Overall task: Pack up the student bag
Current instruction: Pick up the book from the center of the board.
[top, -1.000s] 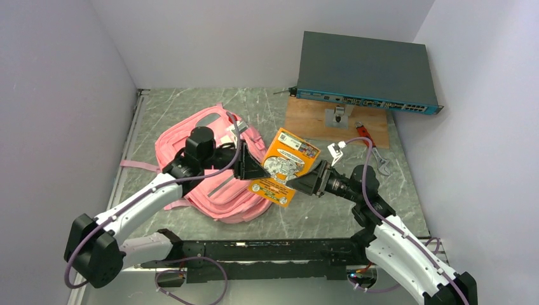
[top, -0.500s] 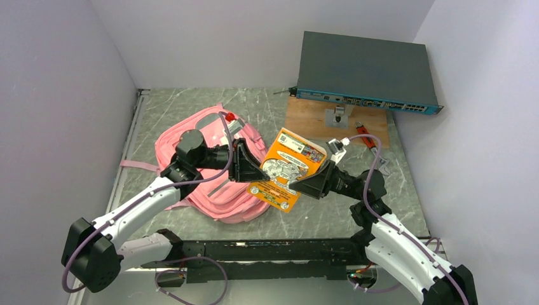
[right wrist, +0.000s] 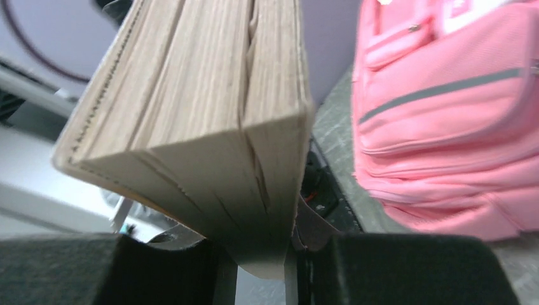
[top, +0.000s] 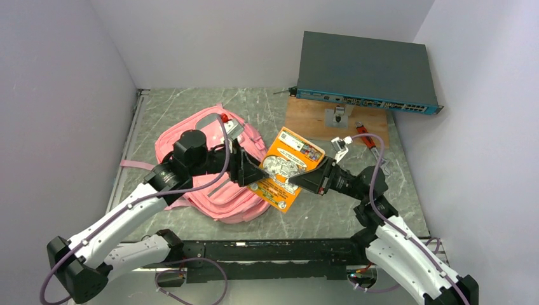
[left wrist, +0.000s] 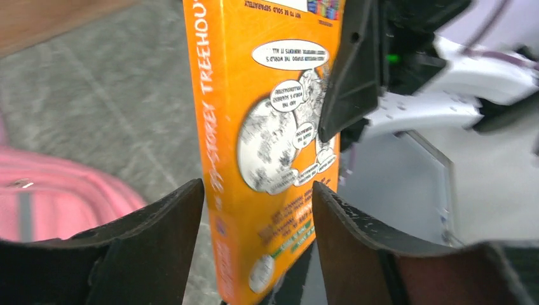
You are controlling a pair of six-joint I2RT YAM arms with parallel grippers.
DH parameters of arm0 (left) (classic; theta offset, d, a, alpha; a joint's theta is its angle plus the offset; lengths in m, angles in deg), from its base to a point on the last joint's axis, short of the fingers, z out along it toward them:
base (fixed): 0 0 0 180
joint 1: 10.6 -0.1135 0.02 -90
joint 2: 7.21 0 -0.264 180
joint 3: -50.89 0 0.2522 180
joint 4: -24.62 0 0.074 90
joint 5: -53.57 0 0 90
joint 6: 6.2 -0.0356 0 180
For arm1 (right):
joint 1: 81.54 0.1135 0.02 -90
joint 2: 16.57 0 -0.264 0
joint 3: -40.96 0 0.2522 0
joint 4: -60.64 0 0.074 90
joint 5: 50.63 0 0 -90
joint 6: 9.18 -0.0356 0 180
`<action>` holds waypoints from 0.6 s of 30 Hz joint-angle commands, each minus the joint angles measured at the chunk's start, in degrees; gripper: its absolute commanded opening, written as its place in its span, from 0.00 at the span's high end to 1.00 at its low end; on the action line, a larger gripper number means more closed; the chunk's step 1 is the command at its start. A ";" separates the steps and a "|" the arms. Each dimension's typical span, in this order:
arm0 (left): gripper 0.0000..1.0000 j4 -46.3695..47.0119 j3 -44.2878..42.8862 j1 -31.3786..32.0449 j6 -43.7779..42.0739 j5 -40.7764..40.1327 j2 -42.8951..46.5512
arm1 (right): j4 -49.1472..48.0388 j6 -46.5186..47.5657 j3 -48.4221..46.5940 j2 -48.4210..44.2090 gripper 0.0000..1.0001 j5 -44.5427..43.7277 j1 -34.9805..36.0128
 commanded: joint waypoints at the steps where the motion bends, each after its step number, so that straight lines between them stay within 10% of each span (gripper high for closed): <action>1: 0.29 -13.31 -2.51 2.44 -9.19 -24.16 3.26 | 25.34 13.36 -8.49 -3.75 1.00 -14.65 0.05; 8: 0.32 -20.24 1.12 7.75 -12.92 -30.28 2.36 | 49.49 16.78 -11.91 -9.60 1.00 -39.14 0.00; 18: 0.31 -19.02 5.70 16.64 -9.67 -33.11 -6.79 | 50.70 15.06 -11.47 -9.49 1.00 -41.72 0.00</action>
